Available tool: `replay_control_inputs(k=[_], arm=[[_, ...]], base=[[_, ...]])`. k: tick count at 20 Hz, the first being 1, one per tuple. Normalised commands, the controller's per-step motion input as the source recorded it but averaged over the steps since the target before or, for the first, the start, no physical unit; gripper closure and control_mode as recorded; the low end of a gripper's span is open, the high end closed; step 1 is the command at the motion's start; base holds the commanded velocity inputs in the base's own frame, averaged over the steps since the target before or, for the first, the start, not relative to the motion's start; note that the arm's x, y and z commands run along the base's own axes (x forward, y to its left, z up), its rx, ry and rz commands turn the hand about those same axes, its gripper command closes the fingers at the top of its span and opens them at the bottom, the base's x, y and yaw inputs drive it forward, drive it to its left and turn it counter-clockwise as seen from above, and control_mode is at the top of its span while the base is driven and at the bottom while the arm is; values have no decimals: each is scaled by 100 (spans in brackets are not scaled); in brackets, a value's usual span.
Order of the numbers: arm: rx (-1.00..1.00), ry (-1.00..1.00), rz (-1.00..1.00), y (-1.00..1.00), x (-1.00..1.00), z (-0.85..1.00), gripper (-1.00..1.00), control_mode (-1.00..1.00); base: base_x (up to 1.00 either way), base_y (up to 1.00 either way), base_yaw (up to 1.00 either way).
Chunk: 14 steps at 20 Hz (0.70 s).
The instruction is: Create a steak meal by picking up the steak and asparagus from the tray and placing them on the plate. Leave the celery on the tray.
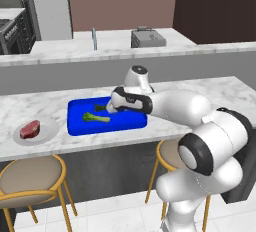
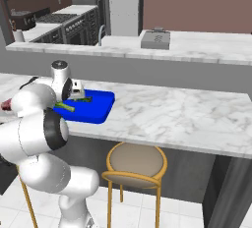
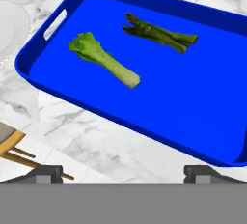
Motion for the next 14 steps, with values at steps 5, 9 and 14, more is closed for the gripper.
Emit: replay_control_inputs(k=[5, 9, 14], arm=[[-6, 4, 5, -10, 41, 0, -100, -100], [-8, 5, 5, -2, 44, 0, -100, -100], [-6, 2, 9, 0, 37, 0, -100, -100]], base=[[0, 0, 0], [0, 0, 0], [0, 0, 0]])
